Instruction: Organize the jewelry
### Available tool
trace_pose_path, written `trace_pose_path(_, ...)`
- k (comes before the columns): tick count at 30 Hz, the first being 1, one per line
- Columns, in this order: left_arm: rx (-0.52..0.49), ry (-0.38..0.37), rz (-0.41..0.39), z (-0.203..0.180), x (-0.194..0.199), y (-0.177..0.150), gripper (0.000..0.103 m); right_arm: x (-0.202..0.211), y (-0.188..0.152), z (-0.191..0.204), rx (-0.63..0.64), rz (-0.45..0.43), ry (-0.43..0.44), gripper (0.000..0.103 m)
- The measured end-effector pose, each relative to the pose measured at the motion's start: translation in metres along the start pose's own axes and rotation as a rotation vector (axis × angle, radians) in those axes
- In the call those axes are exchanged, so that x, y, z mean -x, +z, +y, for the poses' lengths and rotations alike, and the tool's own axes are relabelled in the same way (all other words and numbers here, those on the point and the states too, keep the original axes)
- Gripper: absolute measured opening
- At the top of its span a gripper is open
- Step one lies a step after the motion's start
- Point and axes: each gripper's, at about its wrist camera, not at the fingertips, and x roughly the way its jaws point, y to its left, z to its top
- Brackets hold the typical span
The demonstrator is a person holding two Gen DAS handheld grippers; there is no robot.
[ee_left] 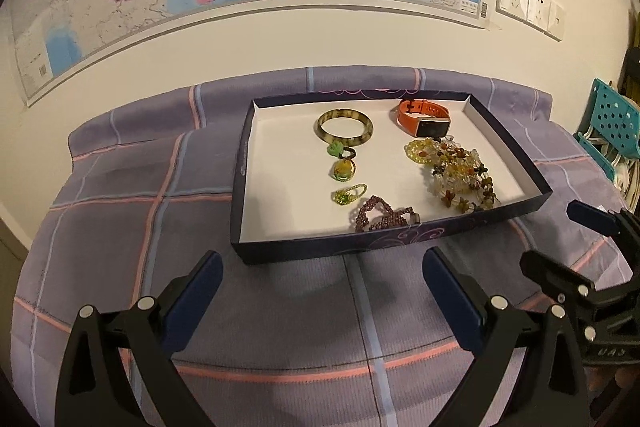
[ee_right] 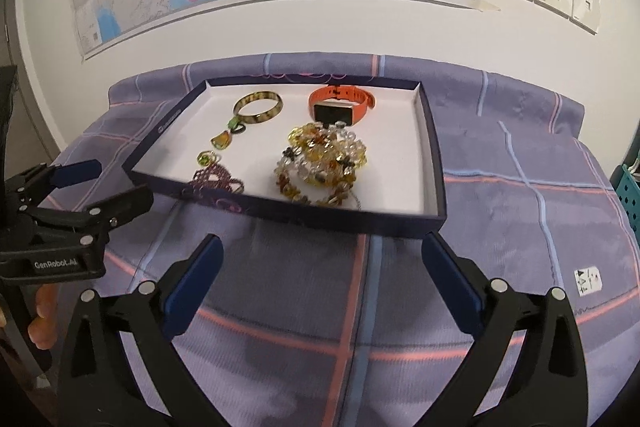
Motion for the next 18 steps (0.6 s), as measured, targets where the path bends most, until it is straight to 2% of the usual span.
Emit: trace_pose_path(18,0.036,0.008,-0.001,0.004,0.015,-0.012,0.096,0.012,-0.009,0.009,-0.008,-0.004,0.006,0.098)
